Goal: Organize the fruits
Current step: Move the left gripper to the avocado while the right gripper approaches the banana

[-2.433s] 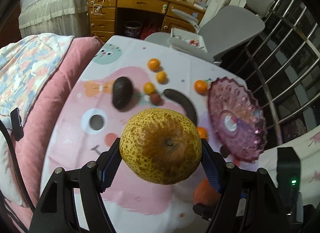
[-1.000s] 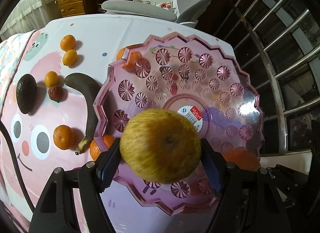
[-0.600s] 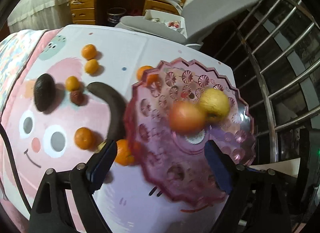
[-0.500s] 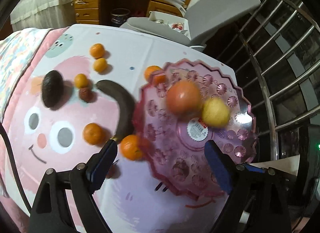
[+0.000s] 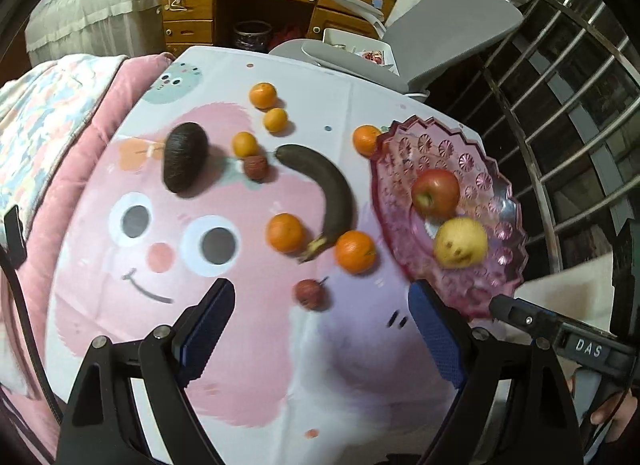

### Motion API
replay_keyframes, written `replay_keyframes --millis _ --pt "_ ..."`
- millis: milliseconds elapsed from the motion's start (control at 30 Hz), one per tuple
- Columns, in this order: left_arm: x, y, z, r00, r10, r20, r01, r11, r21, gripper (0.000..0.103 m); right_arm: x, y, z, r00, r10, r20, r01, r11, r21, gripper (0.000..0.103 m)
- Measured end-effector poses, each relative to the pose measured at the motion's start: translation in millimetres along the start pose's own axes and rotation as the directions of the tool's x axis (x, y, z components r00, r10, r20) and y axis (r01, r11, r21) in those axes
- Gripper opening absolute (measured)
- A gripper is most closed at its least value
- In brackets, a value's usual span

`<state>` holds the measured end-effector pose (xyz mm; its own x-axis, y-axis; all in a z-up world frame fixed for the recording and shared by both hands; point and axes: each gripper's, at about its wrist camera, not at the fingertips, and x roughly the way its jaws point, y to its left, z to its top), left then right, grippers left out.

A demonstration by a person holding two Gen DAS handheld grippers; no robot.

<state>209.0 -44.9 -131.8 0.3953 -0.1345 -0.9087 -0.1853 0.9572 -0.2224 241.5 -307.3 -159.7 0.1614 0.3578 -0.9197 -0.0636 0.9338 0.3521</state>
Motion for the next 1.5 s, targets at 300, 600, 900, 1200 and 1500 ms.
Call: replay_keyframes --millis 300,600,900,1200,1500 --pt "-28 68 9 1.0 -0.009 -0.021 0.01 0.997 0.074 0.088 13 50 -43 0.999 -0.004 0.046 0.0 0.994 0.105 0.071" --pt "-34 124 27 0.999 -0.014 -0.044 0.021 0.984 0.176 0.088 27 102 -71 0.988 -0.016 0.155 -0.016 0.978 0.209 0.071" --pt "-25 153 51 0.989 0.039 -0.141 -0.001 0.966 0.26 0.088 45 134 -92 0.965 -0.062 0.254 -0.021 0.95 0.312 0.071" --pt "3 151 87 0.977 0.073 -0.2 -0.014 0.96 0.279 0.091 60 146 -91 0.942 -0.151 0.299 0.05 0.946 0.321 0.071" --pt "54 145 125 0.971 0.091 -0.223 -0.039 0.973 0.229 0.092 75 161 -59 0.911 -0.132 0.389 0.051 0.976 0.212 0.071"
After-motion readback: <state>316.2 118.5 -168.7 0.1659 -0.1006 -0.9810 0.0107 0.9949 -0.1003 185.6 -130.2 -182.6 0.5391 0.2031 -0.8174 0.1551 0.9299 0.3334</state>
